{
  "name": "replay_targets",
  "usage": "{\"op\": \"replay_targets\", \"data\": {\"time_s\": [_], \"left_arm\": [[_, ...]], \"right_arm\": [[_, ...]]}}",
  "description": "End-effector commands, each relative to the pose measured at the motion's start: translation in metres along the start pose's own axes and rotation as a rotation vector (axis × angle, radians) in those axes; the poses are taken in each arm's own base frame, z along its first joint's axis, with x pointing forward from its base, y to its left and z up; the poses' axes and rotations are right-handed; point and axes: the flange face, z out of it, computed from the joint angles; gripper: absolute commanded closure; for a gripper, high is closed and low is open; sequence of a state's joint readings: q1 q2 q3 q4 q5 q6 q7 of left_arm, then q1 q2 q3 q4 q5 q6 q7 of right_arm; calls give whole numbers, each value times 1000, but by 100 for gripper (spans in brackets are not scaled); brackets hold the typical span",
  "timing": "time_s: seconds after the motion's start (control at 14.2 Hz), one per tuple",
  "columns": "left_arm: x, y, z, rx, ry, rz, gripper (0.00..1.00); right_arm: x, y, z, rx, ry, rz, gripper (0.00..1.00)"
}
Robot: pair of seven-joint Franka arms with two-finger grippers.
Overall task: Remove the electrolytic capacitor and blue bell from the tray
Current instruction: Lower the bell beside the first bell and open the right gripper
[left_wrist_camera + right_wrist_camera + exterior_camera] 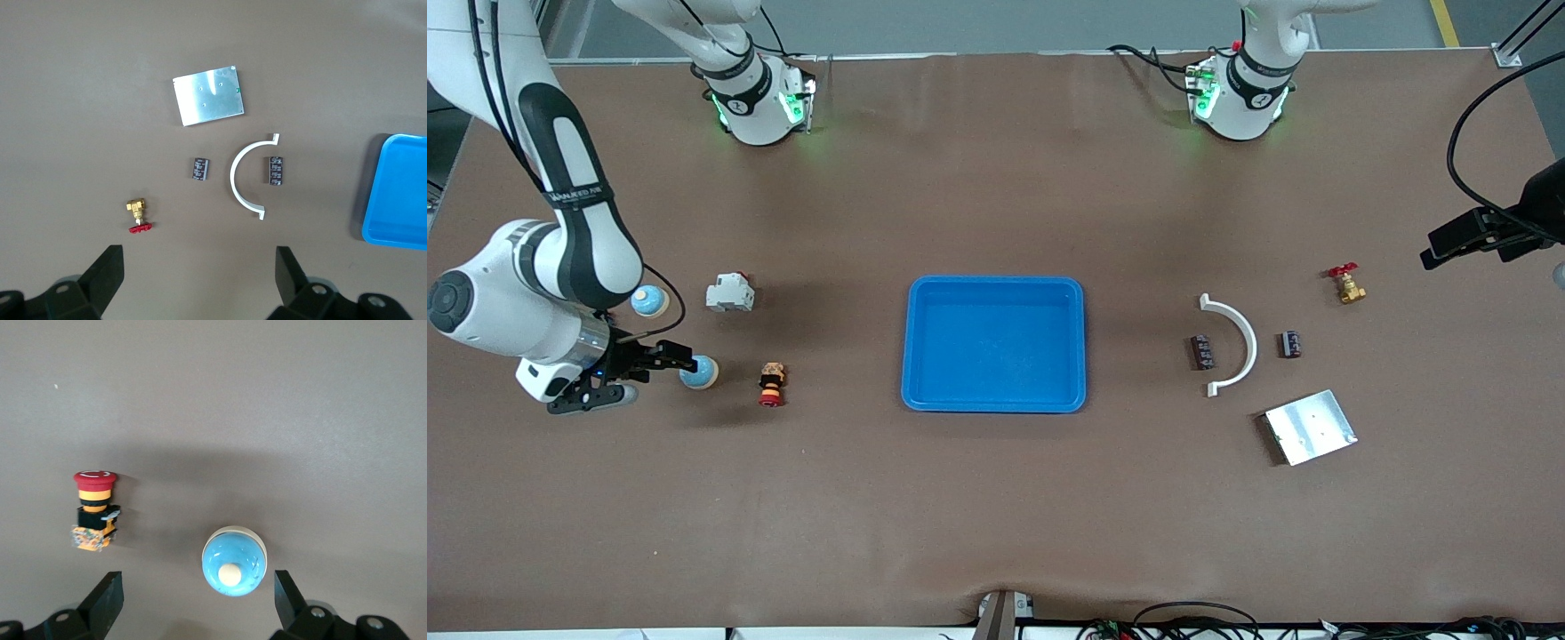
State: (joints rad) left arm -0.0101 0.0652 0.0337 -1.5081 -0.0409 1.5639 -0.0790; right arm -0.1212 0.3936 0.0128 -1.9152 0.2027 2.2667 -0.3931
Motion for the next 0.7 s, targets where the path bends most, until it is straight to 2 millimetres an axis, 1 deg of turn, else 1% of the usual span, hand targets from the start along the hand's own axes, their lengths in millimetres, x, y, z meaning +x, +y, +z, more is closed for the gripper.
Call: {"op": "replay_targets", "data": {"time_s": [0.0,0.14,0.21,0.28,0.35,0.42,0.63], "left_arm": [[-6,1,-9,-17,-1,16,0],[-6,1,-9,-14,-1,15,0],[-6,2,-9,-11,-1,15,0],[-6,3,-8,-9,-2,13,0],[-5,2,-6,2,-4,14,0],[-4,3,-4,19,-6,18,0],[-3,1,-3,29,-7,18,0]], "right_arm": [[2,4,-18,-12,-15,12,0],[3,2,-33,-19,-16,6,0],[4,-1,-44,-44,-26,13,0],[4,-6,-62,-77,-45,32,0],[6,-12,-74,-102,-72,55,0],[8,-24,-90,-118,-95,66,0],[3,-34,-135,-132,-105,77,0]]}}
